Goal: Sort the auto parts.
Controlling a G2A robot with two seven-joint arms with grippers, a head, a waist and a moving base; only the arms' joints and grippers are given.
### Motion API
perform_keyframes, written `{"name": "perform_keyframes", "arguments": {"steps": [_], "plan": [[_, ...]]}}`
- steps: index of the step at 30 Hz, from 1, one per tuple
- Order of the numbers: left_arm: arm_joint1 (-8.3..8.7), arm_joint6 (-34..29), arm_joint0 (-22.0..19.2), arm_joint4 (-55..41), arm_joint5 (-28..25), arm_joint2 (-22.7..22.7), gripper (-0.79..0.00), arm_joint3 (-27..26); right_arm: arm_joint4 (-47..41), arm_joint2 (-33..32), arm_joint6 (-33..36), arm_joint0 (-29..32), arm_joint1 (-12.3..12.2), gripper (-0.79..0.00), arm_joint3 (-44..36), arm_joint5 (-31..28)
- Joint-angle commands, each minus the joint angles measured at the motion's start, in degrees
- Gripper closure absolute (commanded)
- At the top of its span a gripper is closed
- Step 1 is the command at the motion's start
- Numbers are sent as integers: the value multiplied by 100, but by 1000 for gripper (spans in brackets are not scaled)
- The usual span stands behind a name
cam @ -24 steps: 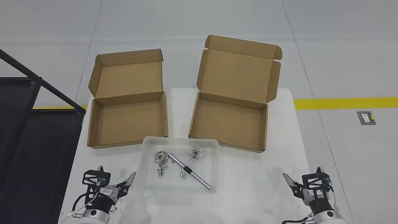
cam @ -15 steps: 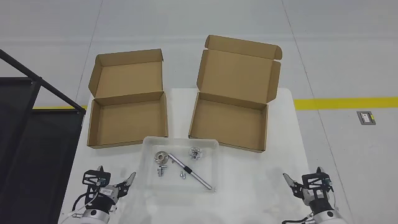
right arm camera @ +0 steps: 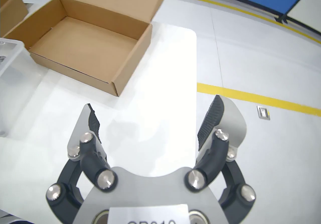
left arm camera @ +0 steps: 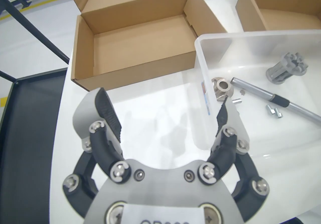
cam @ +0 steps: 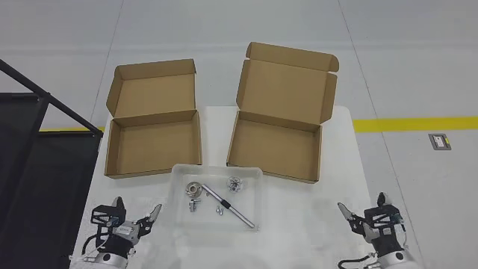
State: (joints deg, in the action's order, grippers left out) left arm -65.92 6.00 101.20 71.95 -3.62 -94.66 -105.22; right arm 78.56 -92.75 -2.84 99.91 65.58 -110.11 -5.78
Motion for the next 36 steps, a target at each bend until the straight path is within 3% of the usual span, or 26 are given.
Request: {"name": "perform_keyframes", "arguments": {"steps": [1,6,11,19,33,36], "plan": [[6,206,89,-68,-105,-147,-785,-58,55,-10,122,6,-18,-785,-376,-343],[9,662,350,-297,-297,-548,-785,-137,856,150,582,-158,-47,-785,-1342,-549],[-10,793,533,-625,-312,-836,-785,-129,1370,760,1165,-683,-71,-785,-1885,-1401],[-26,752,654,-732,-390,-908,-785,-125,1368,2424,2750,-2123,91,-785,-1299,-1762],[-26,752,654,-732,-390,-908,-785,-125,1377,2443,2747,-2118,90,-785,-1288,-1790],[-31,707,625,-770,-375,-892,-785,-114,1552,2828,2899,-2372,112,-785,-1101,-2236]]}}
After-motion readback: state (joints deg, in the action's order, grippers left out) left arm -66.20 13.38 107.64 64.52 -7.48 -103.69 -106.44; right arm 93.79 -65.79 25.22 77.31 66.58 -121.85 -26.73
